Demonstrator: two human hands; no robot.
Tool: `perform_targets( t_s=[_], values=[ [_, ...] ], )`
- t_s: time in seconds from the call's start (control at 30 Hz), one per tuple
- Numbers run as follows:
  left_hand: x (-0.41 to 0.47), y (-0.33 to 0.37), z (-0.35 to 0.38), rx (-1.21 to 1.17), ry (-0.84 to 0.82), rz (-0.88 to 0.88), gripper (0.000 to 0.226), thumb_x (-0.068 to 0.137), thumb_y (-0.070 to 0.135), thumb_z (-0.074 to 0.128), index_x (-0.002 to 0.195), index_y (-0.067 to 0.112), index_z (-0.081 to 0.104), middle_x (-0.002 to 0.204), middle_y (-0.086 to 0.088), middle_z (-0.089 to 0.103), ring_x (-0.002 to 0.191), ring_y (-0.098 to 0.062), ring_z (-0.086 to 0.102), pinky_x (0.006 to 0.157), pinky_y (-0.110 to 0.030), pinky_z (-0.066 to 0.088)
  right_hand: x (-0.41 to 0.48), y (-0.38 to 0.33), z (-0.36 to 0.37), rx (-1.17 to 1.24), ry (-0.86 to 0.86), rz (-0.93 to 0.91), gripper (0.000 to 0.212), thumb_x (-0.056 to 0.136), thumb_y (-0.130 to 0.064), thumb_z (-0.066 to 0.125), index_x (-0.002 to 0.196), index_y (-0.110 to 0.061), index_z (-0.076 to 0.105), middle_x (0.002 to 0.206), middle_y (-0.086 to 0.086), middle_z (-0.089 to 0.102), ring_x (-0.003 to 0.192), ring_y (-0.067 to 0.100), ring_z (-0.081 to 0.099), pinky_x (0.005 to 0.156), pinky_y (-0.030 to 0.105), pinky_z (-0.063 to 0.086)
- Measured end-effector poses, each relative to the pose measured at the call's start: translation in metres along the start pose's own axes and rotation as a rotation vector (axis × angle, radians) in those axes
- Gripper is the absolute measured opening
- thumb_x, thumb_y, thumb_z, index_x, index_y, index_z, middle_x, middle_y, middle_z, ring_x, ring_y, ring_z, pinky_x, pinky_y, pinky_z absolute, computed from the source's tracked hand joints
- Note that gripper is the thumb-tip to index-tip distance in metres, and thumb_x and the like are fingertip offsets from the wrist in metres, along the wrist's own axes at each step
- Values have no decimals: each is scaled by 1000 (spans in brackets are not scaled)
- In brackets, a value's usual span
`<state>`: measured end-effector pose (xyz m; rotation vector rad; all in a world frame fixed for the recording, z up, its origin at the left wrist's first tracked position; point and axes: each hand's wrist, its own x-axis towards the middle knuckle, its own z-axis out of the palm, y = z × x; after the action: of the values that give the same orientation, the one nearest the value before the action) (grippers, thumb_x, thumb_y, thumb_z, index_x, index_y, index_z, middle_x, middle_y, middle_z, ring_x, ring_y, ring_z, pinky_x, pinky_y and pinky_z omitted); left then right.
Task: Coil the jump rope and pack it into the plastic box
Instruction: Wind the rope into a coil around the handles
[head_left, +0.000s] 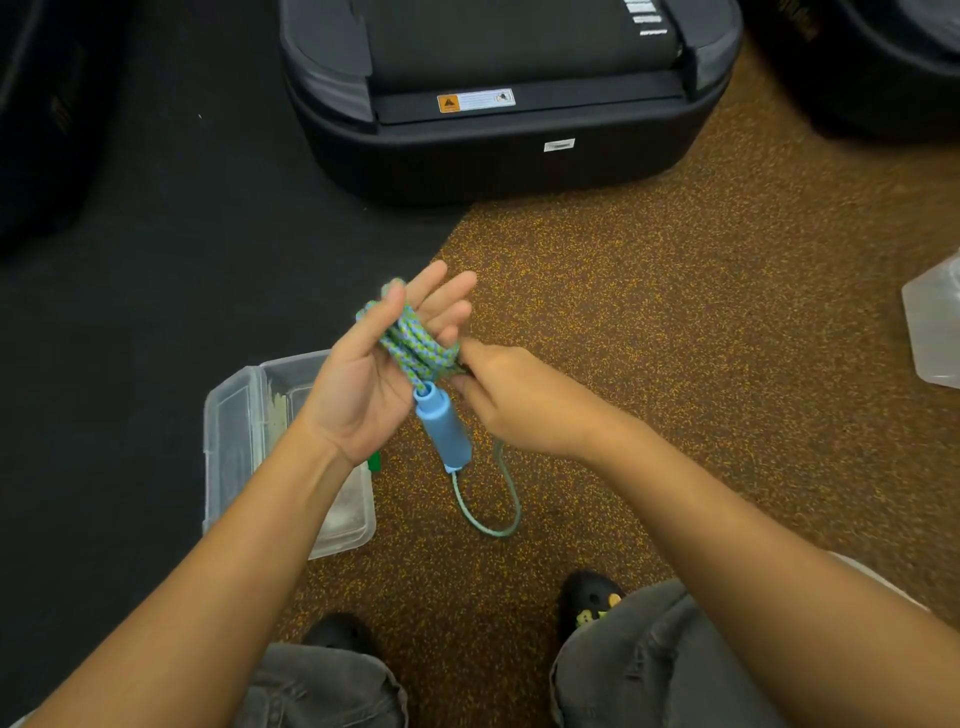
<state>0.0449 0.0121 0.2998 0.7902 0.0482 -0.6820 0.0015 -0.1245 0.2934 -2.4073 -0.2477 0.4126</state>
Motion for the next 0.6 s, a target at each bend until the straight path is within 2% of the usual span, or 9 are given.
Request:
perform_targets(
  t_s=[0.07,0.2,0.3,0.43,0.5,0.57,0.6],
  values=[
    [2,-2,-1,51,42,32,43,84,25,43,123,10,52,116,-3,67,105,-11,65,89,-21,52,-2,-1,-2,-107,8,-17,15,95,-21,40,103,-11,46,107,16,63,100,36,57,85,45,44],
    [6,-6,-7,265,156,92,37,94,13,38,130,10,45,129,-3,55,120,-9,53,103,-24,41,-10,-4,-3,-253,38,-101,15,96,-27,40,97,-14,48,101,9,64,98,31,58,78,37,36],
    [7,-10,-10,465,149,78,36,94,11,40,129,17,45,138,-2,48,123,-7,48,105,-25,38,-12,-7,-5,-220,75,-157,13,95,-28,42,91,-17,48,95,6,63,92,29,59,76,37,37],
    [6,-17,-12,667,60,19,39,92,23,44,130,16,48,132,7,53,118,-2,52,97,-18,44,-11,-6,-12,-137,190,-175,18,93,-32,48,98,-18,57,95,2,65,91,25,60,75,35,38],
    [5,-18,-11,761,65,-21,39,94,30,40,125,12,55,115,4,65,105,-4,61,92,-21,47,-11,-5,-18,-114,268,-149,26,89,-39,53,99,-17,62,93,1,67,80,17,58,69,29,34],
    [1,-17,-5,841,21,-84,52,92,44,31,98,9,69,83,-1,71,81,-12,67,80,-23,52,-11,-4,-25,-54,333,-102,30,82,-47,59,86,-17,62,73,-6,58,61,8,45,59,26,28],
    [-1,-17,-2,858,-38,-130,62,88,52,24,83,13,71,73,-4,70,72,-17,66,75,-24,53,-11,-3,-27,-26,357,-78,32,79,-50,61,80,-18,59,65,-10,51,56,4,40,55,25,28]
  ],
)
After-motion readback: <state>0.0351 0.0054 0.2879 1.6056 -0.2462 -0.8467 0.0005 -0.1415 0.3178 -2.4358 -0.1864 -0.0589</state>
